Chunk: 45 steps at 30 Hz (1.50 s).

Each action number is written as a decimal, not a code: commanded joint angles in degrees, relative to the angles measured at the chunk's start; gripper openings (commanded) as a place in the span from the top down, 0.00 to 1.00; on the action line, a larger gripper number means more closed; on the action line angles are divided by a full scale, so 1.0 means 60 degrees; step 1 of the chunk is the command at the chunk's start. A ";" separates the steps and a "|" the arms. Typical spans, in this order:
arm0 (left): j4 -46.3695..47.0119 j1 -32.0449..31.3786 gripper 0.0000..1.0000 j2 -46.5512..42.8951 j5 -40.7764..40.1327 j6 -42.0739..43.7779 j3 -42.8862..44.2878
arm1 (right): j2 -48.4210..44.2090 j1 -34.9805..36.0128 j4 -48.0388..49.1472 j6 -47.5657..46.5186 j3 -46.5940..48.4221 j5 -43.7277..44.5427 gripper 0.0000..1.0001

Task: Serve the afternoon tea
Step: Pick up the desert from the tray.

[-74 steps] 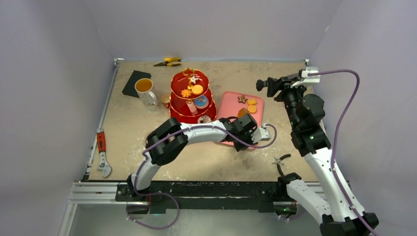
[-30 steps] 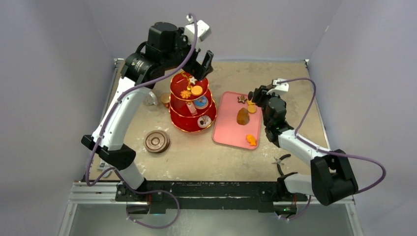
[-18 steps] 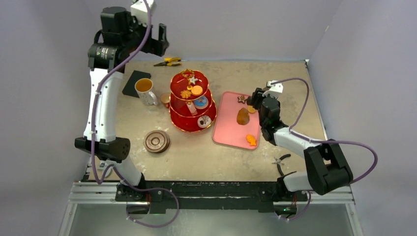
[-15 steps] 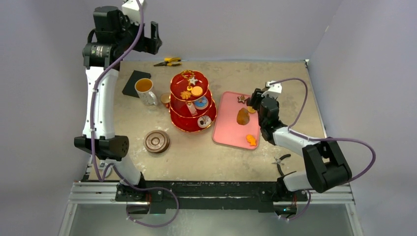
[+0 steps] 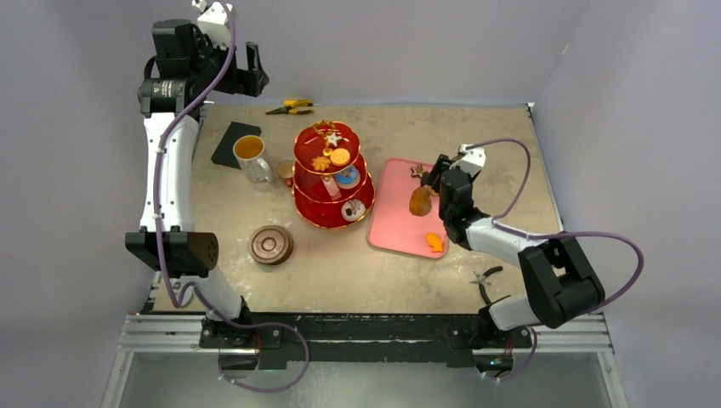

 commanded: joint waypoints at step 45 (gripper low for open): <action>0.0800 0.0761 0.01 -0.0958 0.0956 -0.0169 -0.0612 | 0.1689 0.0910 -0.0256 0.0558 0.0994 0.2392 0.47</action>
